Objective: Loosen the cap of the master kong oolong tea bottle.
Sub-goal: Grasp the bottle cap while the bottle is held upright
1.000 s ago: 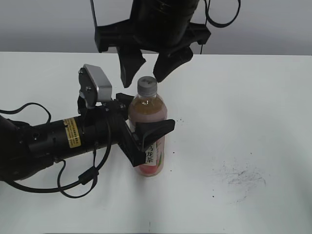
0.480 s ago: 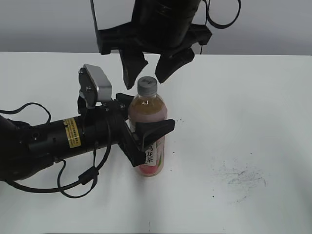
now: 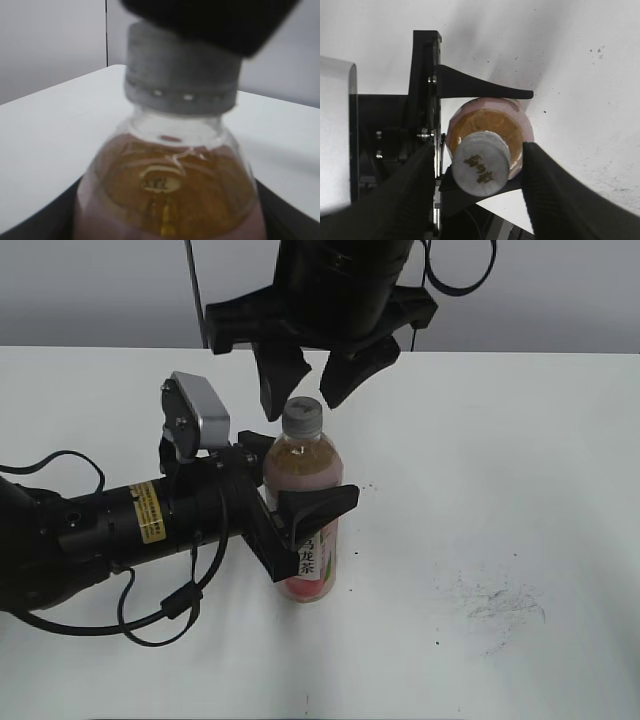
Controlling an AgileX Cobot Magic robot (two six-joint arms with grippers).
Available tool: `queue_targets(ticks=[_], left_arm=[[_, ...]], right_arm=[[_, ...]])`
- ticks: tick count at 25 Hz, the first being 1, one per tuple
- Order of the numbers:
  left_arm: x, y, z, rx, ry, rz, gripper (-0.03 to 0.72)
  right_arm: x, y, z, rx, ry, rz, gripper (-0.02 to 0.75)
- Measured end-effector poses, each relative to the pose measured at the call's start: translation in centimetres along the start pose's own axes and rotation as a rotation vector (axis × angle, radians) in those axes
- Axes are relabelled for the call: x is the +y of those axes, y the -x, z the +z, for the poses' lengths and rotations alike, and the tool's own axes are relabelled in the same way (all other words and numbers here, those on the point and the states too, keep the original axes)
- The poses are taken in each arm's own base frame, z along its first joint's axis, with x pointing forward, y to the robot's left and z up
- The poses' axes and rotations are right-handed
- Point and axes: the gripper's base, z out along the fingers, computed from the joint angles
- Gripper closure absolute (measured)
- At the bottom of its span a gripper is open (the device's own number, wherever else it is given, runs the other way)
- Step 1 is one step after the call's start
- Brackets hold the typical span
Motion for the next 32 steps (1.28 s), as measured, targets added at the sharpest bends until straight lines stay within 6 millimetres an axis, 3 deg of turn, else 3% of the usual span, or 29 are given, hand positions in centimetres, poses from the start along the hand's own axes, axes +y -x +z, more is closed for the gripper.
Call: queue_targets(ticks=[7,21,32], left_arm=[[0.0,0.0,0.0,0.000,0.000,0.000,0.244],[0.0,0.0,0.0,0.000,0.000,0.000,0.244],[0.0,0.0,0.0,0.000,0.000,0.000,0.244]], right_arm=[[0.0,-0.7,1.1,0.049,0.018,-0.012,0.325],[-0.1,-0.8,1.1,0.050,0.012,-0.018,0.375],[-0.2,-0.6,0.9,0.037,-0.010,-0.028,0.309]])
